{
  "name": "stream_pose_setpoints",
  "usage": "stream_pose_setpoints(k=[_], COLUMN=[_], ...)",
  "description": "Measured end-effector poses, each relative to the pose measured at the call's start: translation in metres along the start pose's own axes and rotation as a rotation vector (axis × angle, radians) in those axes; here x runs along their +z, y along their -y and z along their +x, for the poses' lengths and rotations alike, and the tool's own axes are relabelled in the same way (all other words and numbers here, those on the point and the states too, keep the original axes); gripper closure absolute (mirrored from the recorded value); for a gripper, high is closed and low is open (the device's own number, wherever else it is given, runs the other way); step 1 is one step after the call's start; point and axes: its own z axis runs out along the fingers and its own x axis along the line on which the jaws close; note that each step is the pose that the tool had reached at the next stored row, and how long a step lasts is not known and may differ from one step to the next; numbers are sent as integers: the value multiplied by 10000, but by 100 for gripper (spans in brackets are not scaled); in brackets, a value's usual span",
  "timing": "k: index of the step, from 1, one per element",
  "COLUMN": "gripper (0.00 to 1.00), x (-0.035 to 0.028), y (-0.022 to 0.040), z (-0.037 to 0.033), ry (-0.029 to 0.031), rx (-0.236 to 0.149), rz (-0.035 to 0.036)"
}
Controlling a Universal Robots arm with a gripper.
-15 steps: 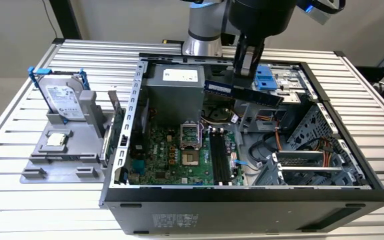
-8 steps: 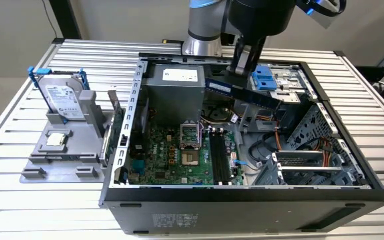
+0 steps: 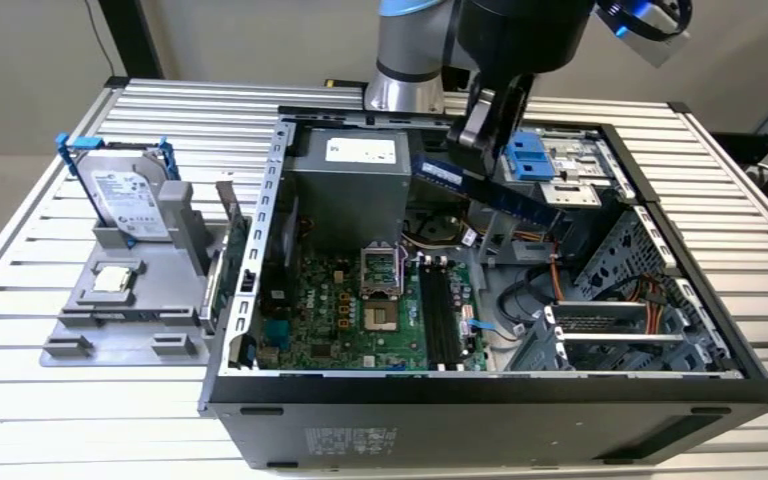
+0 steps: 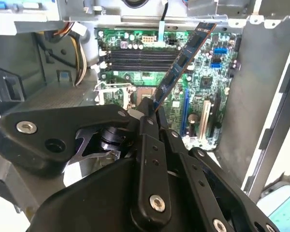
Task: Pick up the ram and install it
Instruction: 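Insert the ram into the slot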
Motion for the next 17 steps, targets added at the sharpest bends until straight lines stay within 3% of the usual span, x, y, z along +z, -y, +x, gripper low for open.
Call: stream_pose_setpoints(k=[17], gripper=[100], x=[15], y=[0], z=[0], ry=[-74], rx=[2870], rz=[107])
